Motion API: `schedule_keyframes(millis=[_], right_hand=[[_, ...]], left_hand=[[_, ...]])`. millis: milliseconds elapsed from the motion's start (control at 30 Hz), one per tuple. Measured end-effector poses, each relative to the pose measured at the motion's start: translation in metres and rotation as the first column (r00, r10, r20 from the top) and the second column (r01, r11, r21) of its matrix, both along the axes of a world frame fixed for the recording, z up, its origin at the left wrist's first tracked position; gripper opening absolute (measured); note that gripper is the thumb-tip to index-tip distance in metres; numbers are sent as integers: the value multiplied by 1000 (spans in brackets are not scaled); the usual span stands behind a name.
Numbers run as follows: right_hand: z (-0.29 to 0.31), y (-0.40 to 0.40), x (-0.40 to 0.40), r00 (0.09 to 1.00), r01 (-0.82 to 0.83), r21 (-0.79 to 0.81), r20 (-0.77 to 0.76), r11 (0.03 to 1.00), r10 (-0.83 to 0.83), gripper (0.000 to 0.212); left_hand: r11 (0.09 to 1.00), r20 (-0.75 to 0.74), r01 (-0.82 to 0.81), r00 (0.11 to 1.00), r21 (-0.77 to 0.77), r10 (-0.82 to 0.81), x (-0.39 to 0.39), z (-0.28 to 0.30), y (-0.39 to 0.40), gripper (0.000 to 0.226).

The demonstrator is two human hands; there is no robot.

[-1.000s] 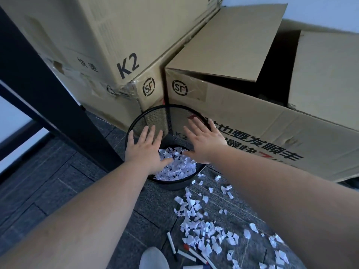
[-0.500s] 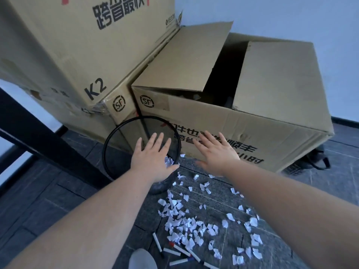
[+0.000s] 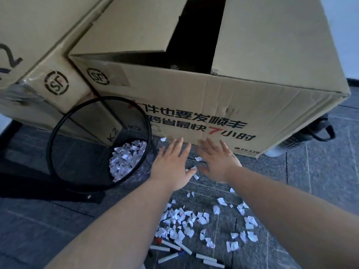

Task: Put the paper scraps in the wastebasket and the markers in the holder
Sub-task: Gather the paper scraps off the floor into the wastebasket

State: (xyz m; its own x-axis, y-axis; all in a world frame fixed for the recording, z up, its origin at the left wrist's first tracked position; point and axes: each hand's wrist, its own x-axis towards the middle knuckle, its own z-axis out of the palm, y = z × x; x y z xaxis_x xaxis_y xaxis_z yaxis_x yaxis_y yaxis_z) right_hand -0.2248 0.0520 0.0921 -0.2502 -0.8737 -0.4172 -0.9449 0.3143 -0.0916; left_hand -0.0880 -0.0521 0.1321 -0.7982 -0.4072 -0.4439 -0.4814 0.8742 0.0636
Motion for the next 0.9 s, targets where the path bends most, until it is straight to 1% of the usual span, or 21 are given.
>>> schedule_keyframes(millis=[133, 200, 300, 433, 567, 767, 900], right_hand=[[-49, -9, -5, 999, 11, 49, 34, 999, -13, 67], [-74, -16, -8, 999, 6, 65, 39, 998, -9, 67], [-104, -27, -11, 998, 14, 55, 62, 998, -18, 66], [-129, -37, -12, 995, 18, 28, 99, 999, -21, 65], [-144, -46, -15, 994, 18, 19, 111, 1000, -20, 66], [-161, -53, -19, 993, 11, -22, 116, 1000, -8, 65], [-167, -58, -15, 992, 26, -33, 127, 999, -22, 64]], left_hand=[[999, 48, -31, 998, 13, 30, -13, -53, -8, 75], [996, 64, -82, 995, 29, 80, -18, -79, -15, 73], [989, 42, -148, 988, 28, 147, -26, -115, -30, 71], [975, 14, -221, 975, 22, 221, -32, -150, -52, 70], [964, -45, -265, 963, -2, 265, -39, -172, -68, 72], [939, -37, -343, 939, -19, 342, -45, -187, -74, 73], [933, -29, -360, 933, 11, 360, -47, -191, -76, 74]])
